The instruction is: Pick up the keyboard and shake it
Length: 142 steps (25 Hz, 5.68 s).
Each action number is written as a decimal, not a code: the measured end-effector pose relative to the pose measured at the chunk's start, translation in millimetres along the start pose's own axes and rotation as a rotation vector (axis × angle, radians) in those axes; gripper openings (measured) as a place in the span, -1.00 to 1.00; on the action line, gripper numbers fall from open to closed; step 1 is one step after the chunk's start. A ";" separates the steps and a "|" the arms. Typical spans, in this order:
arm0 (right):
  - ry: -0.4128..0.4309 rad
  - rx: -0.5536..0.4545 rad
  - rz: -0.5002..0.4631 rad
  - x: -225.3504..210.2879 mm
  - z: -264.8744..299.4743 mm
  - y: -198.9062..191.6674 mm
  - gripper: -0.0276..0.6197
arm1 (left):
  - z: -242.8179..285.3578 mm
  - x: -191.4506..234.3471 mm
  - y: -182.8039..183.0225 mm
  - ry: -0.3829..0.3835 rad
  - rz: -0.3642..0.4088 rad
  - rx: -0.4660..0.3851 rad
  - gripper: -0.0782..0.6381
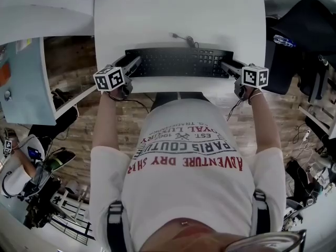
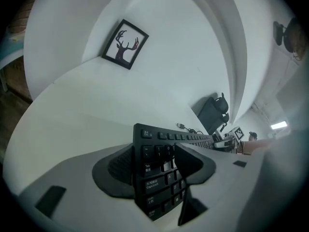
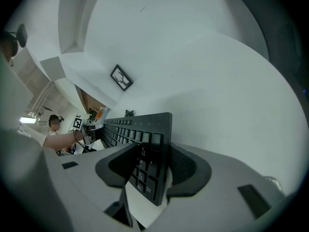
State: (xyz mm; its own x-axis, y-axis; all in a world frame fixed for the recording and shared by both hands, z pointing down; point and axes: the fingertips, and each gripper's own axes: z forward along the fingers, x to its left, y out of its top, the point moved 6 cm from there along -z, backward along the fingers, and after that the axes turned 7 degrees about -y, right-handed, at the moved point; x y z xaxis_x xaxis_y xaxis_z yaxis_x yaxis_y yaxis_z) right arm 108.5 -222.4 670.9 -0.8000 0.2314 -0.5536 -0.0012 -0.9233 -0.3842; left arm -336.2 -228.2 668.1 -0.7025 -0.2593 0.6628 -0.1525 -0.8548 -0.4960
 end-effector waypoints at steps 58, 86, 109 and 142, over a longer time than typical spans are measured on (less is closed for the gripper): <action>-0.382 -1.315 -1.040 183.8 -282.8 178.5 -0.24 | -174.1 -270.1 222.3 -0.185 1.163 -0.963 -0.01; -0.522 -1.364 -1.004 241.6 -245.3 144.8 -0.23 | -173.3 -194.4 234.8 -0.272 1.017 -0.775 0.04; -0.413 -1.073 -0.913 181.8 -224.9 184.6 -0.21 | -139.4 -195.7 227.4 -0.156 0.925 -0.698 0.05; -0.369 -0.995 -0.843 132.4 -242.4 172.4 -0.19 | -134.1 -253.9 179.4 -0.072 0.959 -0.748 0.05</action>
State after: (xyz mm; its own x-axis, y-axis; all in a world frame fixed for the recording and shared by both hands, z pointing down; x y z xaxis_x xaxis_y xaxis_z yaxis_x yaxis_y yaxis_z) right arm 147.8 -276.6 352.3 -0.8845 0.3719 0.2816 -0.2613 0.1050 -0.9595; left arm -278.4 -255.4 335.7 -0.7135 -0.6881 -0.1320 0.0276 0.1606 -0.9866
